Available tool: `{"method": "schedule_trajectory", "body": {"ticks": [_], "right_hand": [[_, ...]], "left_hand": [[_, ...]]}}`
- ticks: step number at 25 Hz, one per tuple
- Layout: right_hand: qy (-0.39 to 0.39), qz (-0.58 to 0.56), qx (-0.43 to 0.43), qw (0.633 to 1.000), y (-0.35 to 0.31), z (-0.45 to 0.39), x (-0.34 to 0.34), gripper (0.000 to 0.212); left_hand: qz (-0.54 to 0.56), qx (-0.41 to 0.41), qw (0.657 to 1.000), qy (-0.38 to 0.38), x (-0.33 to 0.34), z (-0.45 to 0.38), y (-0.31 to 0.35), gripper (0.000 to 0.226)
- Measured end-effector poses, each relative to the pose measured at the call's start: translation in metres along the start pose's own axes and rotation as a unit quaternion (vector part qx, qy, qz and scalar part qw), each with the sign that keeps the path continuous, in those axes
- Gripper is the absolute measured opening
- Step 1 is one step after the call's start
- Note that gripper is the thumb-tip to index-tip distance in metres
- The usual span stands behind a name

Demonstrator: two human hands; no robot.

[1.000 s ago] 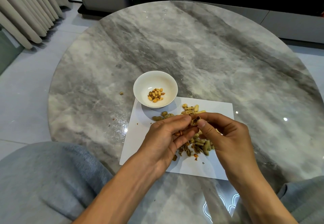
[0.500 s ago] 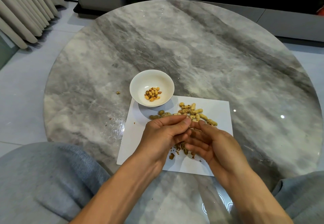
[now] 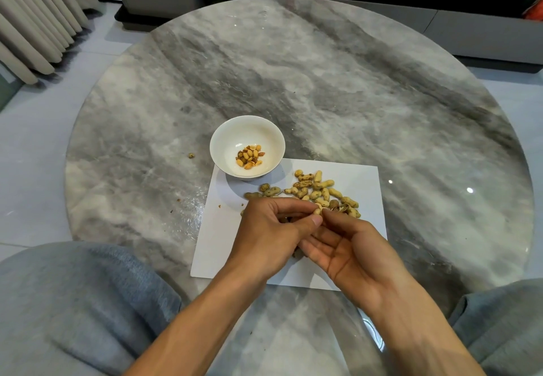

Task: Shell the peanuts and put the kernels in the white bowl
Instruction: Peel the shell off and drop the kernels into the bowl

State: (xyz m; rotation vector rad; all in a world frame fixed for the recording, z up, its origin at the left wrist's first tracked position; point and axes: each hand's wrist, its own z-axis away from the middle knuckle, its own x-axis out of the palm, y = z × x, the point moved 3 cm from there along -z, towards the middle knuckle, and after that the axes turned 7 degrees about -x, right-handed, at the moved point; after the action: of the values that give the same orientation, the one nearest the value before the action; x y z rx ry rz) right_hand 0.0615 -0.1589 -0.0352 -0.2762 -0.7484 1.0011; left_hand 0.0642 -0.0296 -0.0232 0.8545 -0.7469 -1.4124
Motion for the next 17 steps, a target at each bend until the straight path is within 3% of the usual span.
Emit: {"method": "schedule_trajectory", "body": {"ticks": [4, 8, 14, 17], "right_hand": [[0.016, 0.012, 0.001, 1.0, 0.0, 0.0, -0.001, 0.014], [0.026, 0.027, -0.015, 0.999, -0.001, 0.0, -0.001, 0.012], [0.061, 0.074, -0.104, 0.99, -0.007, 0.002, -0.006, 0.013], [0.043, 0.08, -0.102, 0.991, -0.012, 0.004, -0.005, 0.015]], "left_hand": [[-0.057, 0.034, 0.998, 0.002, -0.001, -0.002, 0.002, 0.018], [-0.04, 0.026, 0.999, 0.0, -0.003, -0.004, 0.002, 0.018], [0.1, -0.086, 0.991, -0.001, -0.005, -0.005, -0.002, 0.012], [0.132, -0.128, 0.983, -0.003, -0.006, -0.006, -0.005, 0.012]]}}
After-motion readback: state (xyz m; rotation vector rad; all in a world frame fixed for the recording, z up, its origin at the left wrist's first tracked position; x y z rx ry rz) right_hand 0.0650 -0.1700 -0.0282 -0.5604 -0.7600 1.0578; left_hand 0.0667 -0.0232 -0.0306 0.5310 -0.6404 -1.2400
